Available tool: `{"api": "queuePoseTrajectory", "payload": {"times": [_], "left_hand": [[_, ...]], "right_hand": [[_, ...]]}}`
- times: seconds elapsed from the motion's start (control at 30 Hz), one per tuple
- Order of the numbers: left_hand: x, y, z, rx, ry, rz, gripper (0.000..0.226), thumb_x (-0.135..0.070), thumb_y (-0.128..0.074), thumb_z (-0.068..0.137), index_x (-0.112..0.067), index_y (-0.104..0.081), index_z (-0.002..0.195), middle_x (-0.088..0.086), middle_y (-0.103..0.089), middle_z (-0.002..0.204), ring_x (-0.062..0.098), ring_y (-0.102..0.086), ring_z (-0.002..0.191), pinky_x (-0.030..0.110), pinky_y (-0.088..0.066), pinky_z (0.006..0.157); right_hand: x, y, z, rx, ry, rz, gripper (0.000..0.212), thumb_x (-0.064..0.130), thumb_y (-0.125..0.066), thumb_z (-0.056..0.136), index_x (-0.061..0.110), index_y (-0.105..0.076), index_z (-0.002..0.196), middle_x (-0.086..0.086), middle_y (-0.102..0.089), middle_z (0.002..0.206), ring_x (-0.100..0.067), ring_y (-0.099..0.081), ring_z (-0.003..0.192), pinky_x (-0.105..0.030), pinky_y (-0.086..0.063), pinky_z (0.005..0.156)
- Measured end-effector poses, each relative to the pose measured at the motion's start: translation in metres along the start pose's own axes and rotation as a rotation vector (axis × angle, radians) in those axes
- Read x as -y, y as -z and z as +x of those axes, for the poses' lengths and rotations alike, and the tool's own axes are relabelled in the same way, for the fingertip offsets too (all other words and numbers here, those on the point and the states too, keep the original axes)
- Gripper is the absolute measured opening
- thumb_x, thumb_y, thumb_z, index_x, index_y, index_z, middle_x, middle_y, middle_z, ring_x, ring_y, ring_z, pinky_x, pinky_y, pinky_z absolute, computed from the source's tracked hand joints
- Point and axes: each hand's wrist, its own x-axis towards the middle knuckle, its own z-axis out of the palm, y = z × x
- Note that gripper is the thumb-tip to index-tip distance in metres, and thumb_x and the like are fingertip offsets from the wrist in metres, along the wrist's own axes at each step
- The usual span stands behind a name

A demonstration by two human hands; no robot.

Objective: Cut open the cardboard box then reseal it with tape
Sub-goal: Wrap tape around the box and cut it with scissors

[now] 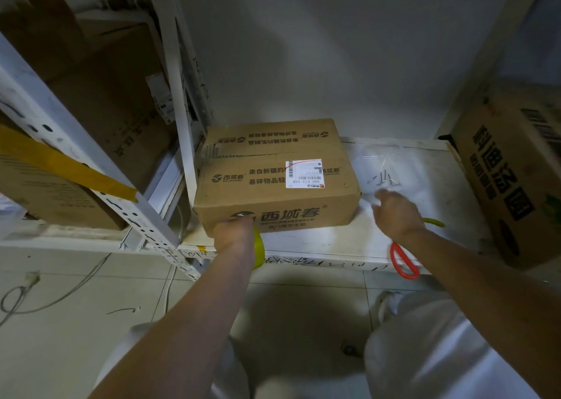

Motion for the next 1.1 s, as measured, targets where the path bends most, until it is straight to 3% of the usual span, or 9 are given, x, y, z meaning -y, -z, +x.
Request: {"api": "queuePoseTrajectory", "payload": {"times": [0.1, 0.17, 0.23, 0.37, 0.63, 0.73, 0.83, 1.0, 1.1], "left_hand": [[-0.004, 0.001, -0.002, 0.082, 0.046, -0.014, 0.031, -0.014, -0.061, 0.09, 0.0, -0.06, 0.118, 0.019, -0.06, 0.126, 0.037, -0.057, 0.118, 0.035, -0.042, 0.082], [-0.006, 0.001, -0.001, 0.052, 0.025, -0.03, 0.005, -0.013, -0.061, 0.089, -0.011, -0.062, 0.093, 0.011, -0.065, 0.109, 0.029, -0.059, 0.105, 0.032, -0.042, 0.084], [-0.009, 0.001, 0.002, 0.032, -0.011, -0.048, 0.02, -0.012, -0.06, 0.087, -0.02, -0.054, 0.07, 0.0, -0.061, 0.087, 0.023, -0.055, 0.09, 0.031, -0.041, 0.085], [-0.012, 0.002, 0.022, 0.036, -0.089, -0.038, 0.023, -0.009, -0.057, 0.085, -0.02, -0.055, 0.066, 0.006, -0.063, 0.089, 0.028, -0.06, 0.093, 0.035, -0.046, 0.086], [-0.005, 0.006, -0.003, 0.083, -0.07, -0.055, 0.021, -0.005, -0.05, 0.092, -0.018, -0.055, 0.077, 0.001, -0.058, 0.091, 0.025, -0.057, 0.098, 0.025, -0.037, 0.08], [-0.003, 0.008, -0.03, 0.275, -0.041, 0.055, 0.015, -0.003, -0.05, 0.092, -0.016, -0.059, 0.092, 0.008, -0.058, 0.095, 0.03, -0.059, 0.093, 0.034, -0.045, 0.078], [-0.003, 0.006, -0.051, 0.542, -0.063, 0.15, 0.022, 0.0, -0.056, 0.089, -0.017, -0.063, 0.077, 0.006, -0.061, 0.085, 0.025, -0.057, 0.082, 0.036, -0.045, 0.079], [-0.008, -0.003, -0.08, 0.765, -0.222, 0.253, 0.027, -0.002, -0.057, 0.092, -0.022, -0.058, 0.074, -0.007, -0.06, 0.08, 0.009, -0.053, 0.08, 0.021, -0.04, 0.075], [-0.01, -0.007, -0.086, 0.79, -0.256, 0.263, 0.027, -0.003, -0.058, 0.091, -0.022, -0.055, 0.073, -0.006, -0.059, 0.079, 0.006, -0.05, 0.076, 0.018, -0.036, 0.066]], "right_hand": [[0.039, 0.022, 0.015, -0.068, 0.065, 0.39, 0.027, 0.026, -0.038, 0.101, 0.022, -0.056, 0.12, -0.007, -0.062, 0.111, -0.027, -0.058, 0.1, -0.036, -0.047, 0.086], [0.053, 0.035, 0.022, 0.036, 0.051, 0.473, 0.023, 0.022, -0.041, 0.099, 0.025, -0.063, 0.105, -0.004, -0.064, 0.107, -0.025, -0.06, 0.096, -0.038, -0.051, 0.087], [0.056, 0.043, 0.022, 0.156, 0.006, 0.575, 0.026, 0.006, -0.048, 0.092, 0.023, -0.067, 0.092, -0.005, -0.064, 0.1, -0.024, -0.063, 0.091, -0.036, -0.053, 0.09], [0.051, 0.044, 0.012, 0.334, 0.037, 0.717, 0.032, -0.008, -0.054, 0.086, 0.021, -0.069, 0.083, -0.01, -0.064, 0.082, -0.028, -0.063, 0.084, -0.036, -0.052, 0.082], [0.051, 0.044, -0.01, 0.2, 0.245, 0.362, 0.032, 0.003, -0.055, 0.092, 0.015, -0.066, 0.119, 0.001, -0.062, 0.101, -0.017, -0.062, 0.092, -0.022, -0.049, 0.085], [0.051, 0.047, -0.016, 0.19, 0.293, 0.291, 0.032, 0.003, -0.052, 0.094, 0.014, -0.065, 0.121, -0.004, -0.065, 0.107, -0.017, -0.061, 0.096, -0.025, -0.048, 0.089], [0.061, 0.057, -0.023, 0.086, 0.293, 0.392, 0.023, 0.012, -0.053, 0.095, 0.014, -0.07, 0.112, -0.002, -0.065, 0.111, -0.014, -0.059, 0.099, -0.021, -0.044, 0.087], [0.081, 0.077, -0.041, 0.501, 0.31, 0.691, 0.02, 0.022, -0.073, 0.082, 0.012, -0.072, 0.099, -0.001, -0.07, 0.096, -0.003, -0.062, 0.086, -0.012, -0.047, 0.077], [0.085, 0.076, -0.045, 0.478, 0.346, 0.664, 0.019, 0.013, -0.078, 0.076, 0.005, -0.073, 0.093, -0.003, -0.069, 0.084, -0.006, -0.061, 0.078, -0.018, -0.048, 0.078]]}}
